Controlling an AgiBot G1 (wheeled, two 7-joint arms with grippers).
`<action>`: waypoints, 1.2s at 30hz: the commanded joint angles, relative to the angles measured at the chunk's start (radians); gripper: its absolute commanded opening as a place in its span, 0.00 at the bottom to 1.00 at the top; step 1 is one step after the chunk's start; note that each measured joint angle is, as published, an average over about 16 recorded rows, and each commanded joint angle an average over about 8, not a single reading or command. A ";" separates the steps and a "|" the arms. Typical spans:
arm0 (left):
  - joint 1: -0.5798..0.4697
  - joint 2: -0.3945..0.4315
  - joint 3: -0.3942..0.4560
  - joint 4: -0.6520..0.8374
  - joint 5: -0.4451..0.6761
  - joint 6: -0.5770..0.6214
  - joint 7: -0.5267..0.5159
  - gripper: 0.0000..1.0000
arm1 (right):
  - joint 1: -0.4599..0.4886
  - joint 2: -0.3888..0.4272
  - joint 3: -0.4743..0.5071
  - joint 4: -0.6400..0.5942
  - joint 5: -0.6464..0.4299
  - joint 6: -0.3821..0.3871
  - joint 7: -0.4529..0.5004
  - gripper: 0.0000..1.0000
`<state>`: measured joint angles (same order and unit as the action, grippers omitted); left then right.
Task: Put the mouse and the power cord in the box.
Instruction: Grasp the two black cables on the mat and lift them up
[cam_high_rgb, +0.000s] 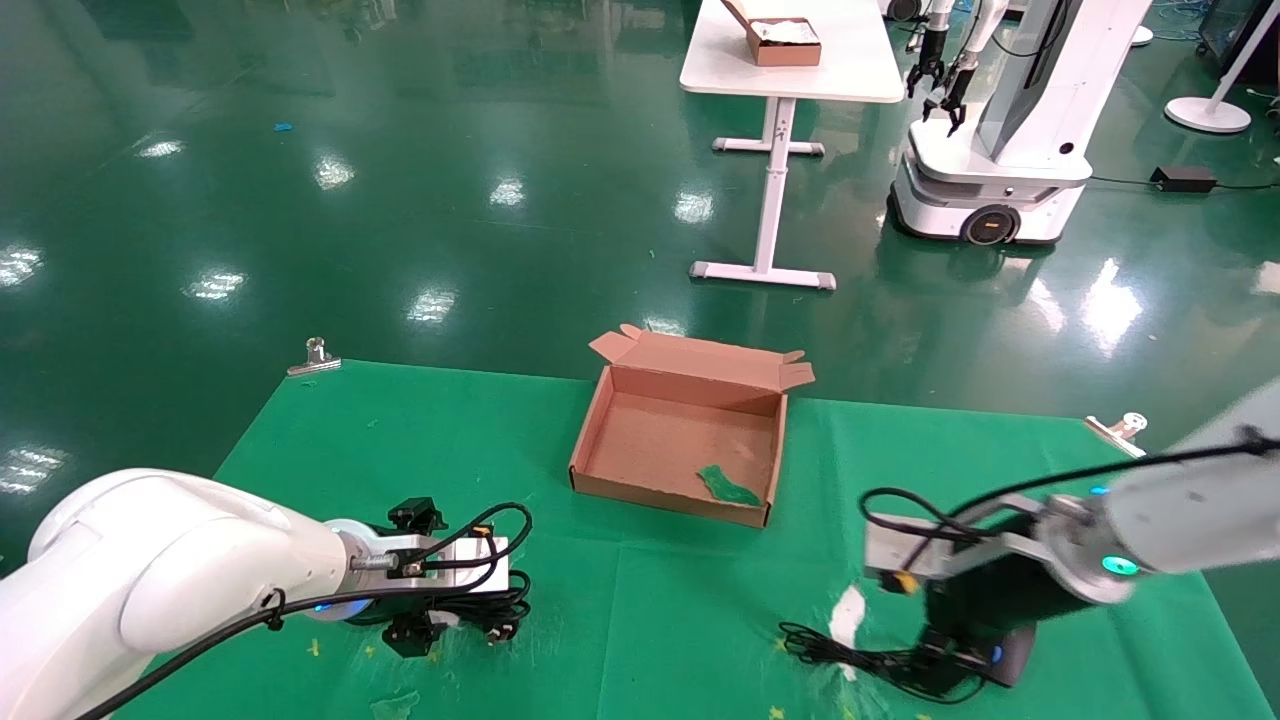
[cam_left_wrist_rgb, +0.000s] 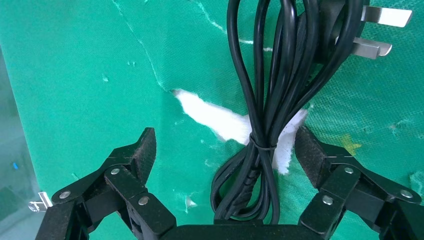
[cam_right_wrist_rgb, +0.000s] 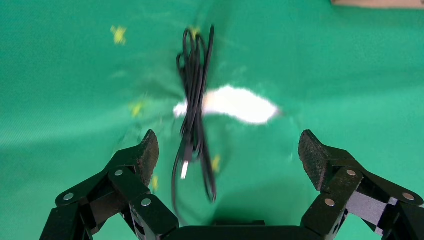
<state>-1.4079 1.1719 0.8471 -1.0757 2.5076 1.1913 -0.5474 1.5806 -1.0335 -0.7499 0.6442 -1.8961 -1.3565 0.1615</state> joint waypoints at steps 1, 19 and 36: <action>0.000 0.000 0.000 0.000 0.000 0.000 0.000 1.00 | 0.027 -0.056 -0.011 -0.095 -0.014 0.023 -0.047 1.00; 0.000 0.000 0.000 0.000 0.000 0.000 0.000 0.00 | 0.093 -0.195 -0.029 -0.405 -0.039 0.105 -0.200 0.00; 0.000 0.000 0.000 0.000 -0.001 0.000 0.000 0.00 | 0.076 -0.164 -0.019 -0.378 -0.019 0.083 -0.197 0.00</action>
<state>-1.4079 1.1717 0.8468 -1.0756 2.5071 1.1910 -0.5473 1.6588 -1.1977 -0.7688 0.2677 -1.9163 -1.2710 -0.0329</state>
